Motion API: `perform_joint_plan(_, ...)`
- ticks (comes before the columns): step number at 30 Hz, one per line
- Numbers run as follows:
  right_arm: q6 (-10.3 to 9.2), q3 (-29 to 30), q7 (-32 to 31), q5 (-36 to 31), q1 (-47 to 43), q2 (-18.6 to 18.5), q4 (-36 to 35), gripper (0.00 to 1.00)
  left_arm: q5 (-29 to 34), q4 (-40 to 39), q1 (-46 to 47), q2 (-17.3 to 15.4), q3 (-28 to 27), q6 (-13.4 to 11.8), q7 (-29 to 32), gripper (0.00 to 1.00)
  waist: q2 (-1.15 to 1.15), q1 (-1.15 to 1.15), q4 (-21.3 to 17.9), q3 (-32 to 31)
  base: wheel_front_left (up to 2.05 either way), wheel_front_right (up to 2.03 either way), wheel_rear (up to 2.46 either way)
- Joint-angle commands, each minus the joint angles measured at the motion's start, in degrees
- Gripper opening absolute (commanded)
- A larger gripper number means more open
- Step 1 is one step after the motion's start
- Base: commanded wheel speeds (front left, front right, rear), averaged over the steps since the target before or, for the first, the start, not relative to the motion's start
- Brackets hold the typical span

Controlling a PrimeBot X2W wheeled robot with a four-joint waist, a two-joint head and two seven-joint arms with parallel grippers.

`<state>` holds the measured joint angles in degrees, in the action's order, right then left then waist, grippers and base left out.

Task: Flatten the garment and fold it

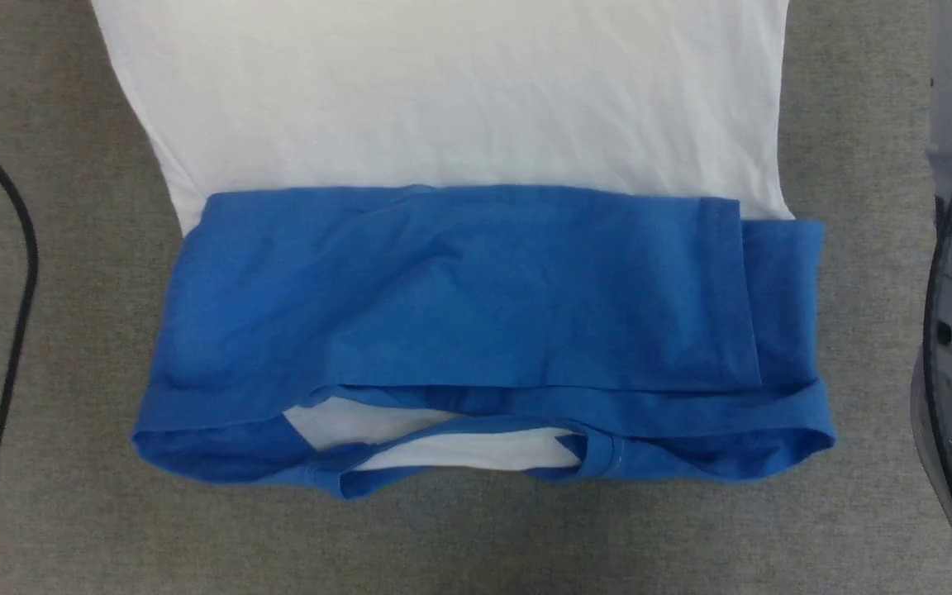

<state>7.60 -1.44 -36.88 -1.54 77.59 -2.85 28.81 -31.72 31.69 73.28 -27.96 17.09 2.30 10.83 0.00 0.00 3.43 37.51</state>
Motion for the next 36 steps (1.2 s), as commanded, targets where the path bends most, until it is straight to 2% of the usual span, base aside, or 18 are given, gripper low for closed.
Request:
perform_joint_plan(1, -0.11, -0.03, 1.13, 0.83, -1.18, -0.42, 0.43, 0.0, -1.02, 0.22, -1.51, 0.12, -0.29, 0.76, -0.76, 0.0, 0.0, 0.0, 0.28, -3.17, 0.0, 0.0, 0.0)
perform_joint_plan(7, -0.11, -2.32, 5.22, 8.19, -10.55, -2.22, -1.06, 0.0, -5.17, -3.3, -11.53, 1.54, -0.96, 2.89, -5.3, 0.0, 0.0, 0.0, 0.38, -9.77, 0.0, 0.0, 0.0)
perform_joint_plan(14, -0.11, -2.72, 6.39, 16.61, -25.83, -5.23, -7.52, 0.0, -9.38, -10.52, -26.91, 1.92, -1.95, 3.24, -8.28, 0.0, 0.0, 0.0, 0.44, -17.15, 0.0, 0.0, 0.0)
perform_joint_plan(17, -0.11, -2.28, 6.07, 19.62, -33.3, -6.17, -11.5, 0.0, -10.83, -15.22, -34.57, 2.09, -2.27, 2.38, -8.9, 0.0, 0.0, 0.0, 0.69, -19.8, 0.0, 0.0, 0.0)
perform_joint_plan(23, -0.11, 0.71, 4.95, 23.59, -47.29, -5.6, -18.38, 0.0, -12.62, -22.84, -49.35, 2.83, -1.82, -0.19, -9.53, 0.0, 0.0, 0.0, 1.45, -23.75, 0.0, 0.0, 0.0)
perform_joint_plan(29, -0.11, 2.81, 3.74, 25.15, -59.13, -4.13, -22.86, 0.0, -13.26, -25.51, -59.04, 4.56, -0.63, -2.52, -10.71, 0.0, 0.0, 0.0, 2.31, -26.45, 0.0, 0.0, 0.0)
perform_joint_plan(36, -0.11, 4.62, 2.46, 24.62, -68.98, -2.93, -25.78, 0.0, -14.25, -26.16, -66.08, 5.43, 0.14, -5.05, -9.98, 0.0, 0.0, 0.0, 2.57, -28.21, 0.0, 0.0, 0.0)
